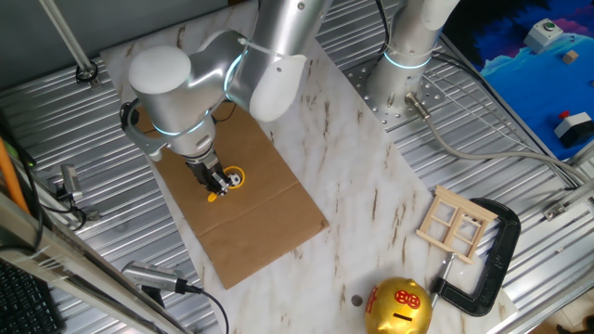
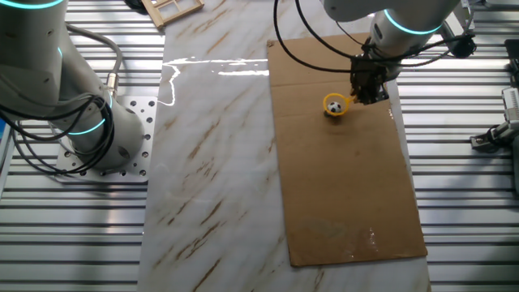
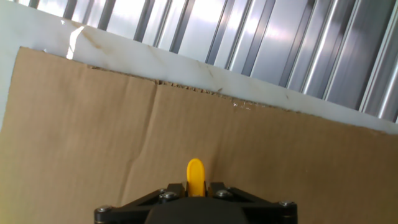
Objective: Remove the bubble ring from the ball
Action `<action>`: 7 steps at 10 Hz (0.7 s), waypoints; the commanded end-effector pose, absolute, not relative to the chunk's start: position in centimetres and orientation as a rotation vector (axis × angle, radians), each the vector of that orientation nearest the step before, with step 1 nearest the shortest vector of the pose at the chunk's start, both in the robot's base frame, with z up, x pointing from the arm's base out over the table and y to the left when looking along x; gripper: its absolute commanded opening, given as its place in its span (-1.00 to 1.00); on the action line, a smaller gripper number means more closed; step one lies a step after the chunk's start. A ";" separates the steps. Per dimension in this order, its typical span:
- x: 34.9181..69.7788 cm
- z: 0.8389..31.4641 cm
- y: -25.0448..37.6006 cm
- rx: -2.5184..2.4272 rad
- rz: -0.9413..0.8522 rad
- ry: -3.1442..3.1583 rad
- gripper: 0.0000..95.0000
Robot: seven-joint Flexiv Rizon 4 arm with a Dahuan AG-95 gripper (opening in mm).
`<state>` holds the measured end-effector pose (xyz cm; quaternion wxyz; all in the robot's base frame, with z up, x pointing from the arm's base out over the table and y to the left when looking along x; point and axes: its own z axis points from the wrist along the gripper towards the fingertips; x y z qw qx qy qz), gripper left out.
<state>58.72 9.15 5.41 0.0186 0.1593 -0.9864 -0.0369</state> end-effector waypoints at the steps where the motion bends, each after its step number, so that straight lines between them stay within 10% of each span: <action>1: 58.9 5.5 9.2 0.493 -0.113 -3.063 -1.00; 7: 59.0 6.7 8.7 0.583 -0.120 -3.034 -1.00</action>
